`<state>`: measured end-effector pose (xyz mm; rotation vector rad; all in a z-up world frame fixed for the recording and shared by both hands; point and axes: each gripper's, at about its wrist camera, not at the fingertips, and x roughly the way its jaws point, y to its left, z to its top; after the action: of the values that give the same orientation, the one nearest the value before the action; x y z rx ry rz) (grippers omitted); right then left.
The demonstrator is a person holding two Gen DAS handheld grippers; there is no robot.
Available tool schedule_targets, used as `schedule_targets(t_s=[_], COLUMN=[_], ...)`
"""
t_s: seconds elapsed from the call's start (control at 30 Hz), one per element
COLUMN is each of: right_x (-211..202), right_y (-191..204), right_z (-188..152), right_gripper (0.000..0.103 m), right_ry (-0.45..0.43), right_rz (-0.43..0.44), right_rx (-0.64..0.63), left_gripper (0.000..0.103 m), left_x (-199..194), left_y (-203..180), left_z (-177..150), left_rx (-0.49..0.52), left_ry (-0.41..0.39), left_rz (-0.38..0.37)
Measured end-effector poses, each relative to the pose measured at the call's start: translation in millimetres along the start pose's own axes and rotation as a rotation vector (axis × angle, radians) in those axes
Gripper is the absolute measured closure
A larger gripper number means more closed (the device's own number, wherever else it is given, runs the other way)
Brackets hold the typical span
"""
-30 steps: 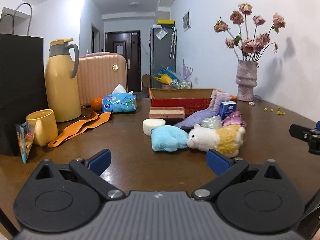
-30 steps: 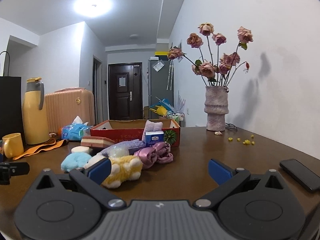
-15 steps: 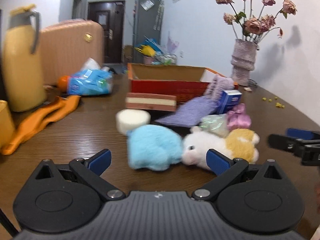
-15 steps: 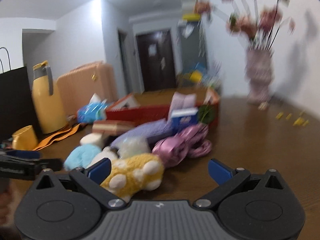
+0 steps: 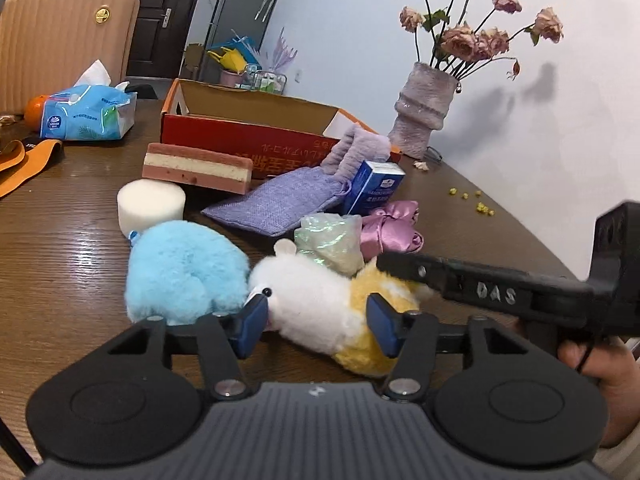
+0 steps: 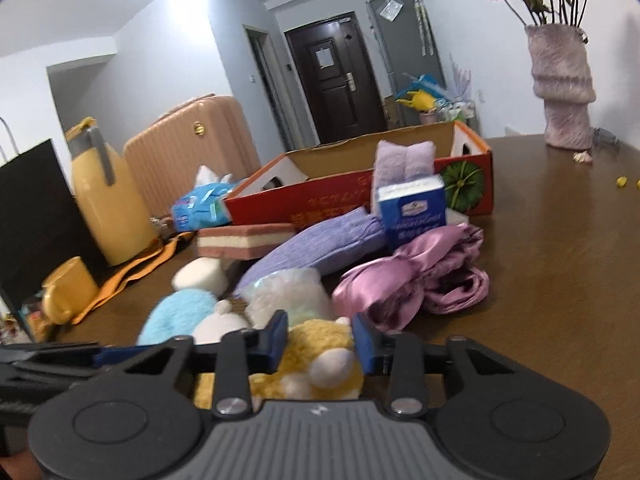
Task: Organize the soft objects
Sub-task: 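Move both tools onto the white-and-yellow plush alpaca and close on it, then lift the plush alpaca with both tools toward the cardboard box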
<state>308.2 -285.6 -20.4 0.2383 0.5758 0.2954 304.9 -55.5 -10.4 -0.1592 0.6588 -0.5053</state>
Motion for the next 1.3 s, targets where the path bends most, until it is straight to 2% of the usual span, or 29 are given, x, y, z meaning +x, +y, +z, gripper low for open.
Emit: schedule_targets(t_s=[0.2,0.33,0.4,0.5,0.6,0.63,0.7,0.8,0.83,0.87,0.93,1.03,1.13,1.2,1.3], right_x=[-26.7,-45.4,-54.0,-63.9,-74.9,-78.2,-84.3,-87.6,-84.9,-81.1,-73.0,-63.2,-51.4,-48.4,-50.6], right_y=[11.7,33.0,47.4,60.5,61.3,60.2,57.8,51.6,50.0,47.5,44.4,41.0,39.3,38.2,42.5], right_z=[-20.6,-38.9,-48.5,-57.0,-59.9,-60.8,-62.3,-64.9,-66.5,-67.1,-67.5,-67.7,-68.9,-70.5,-67.9], right_gripper=[0.069,0.071,0.070,0.067,0.064,0.064,0.063,0.051,0.052,0.052,0.052,0.053,0.061,0.063,0.064], right_ry=[0.033,0.073,0.078,0.081,0.057,0.047,0.032,0.011,0.013,0.025,0.045,0.067,0.095,0.096,0.089], right_rz=[0.064,0.173,0.197,0.225,0.183,0.172,0.157,0.165,0.168,0.174,0.186,0.201,0.226,0.240,0.232], right_rx=[0.034,0.029,-0.012,-0.044,-0.037,-0.032,-0.008,0.068,0.097,0.127,0.162,0.204,0.249,0.281,0.255], left_gripper=[0.054,0.056,0.056,0.049,0.031,0.026,0.024,0.025,0.028,0.038,0.044,0.047,0.047,0.049,0.054], left_x=[-14.2,-20.8,-26.2,-40.3,-68.1,-77.1,-90.9,-95.7,-94.4,-91.9,-86.5,-82.8,-74.7,-72.5,-77.5], left_y=[3.1,5.8,2.5,-0.8,-0.1,1.2,3.4,5.7,5.6,5.2,8.2,17.3,24.2,24.9,25.2], left_z=[-6.4,-9.0,-11.4,-14.1,-17.5,-19.8,-26.4,-39.6,-43.3,-45.9,-47.5,-45.9,-46.8,-48.4,-44.9], left_rx=[0.019,0.013,0.031,0.053,0.063,0.059,0.034,-0.023,-0.029,-0.030,-0.051,-0.114,-0.171,-0.182,-0.179], left_ry=[-0.022,-0.015,-0.030,-0.068,-0.120,-0.126,-0.107,-0.058,-0.050,-0.040,-0.025,0.003,0.041,0.031,0.012], left_rz=[0.066,0.133,0.150,0.205,0.254,0.251,0.228,0.148,0.134,0.126,0.098,0.039,-0.026,-0.015,-0.026])
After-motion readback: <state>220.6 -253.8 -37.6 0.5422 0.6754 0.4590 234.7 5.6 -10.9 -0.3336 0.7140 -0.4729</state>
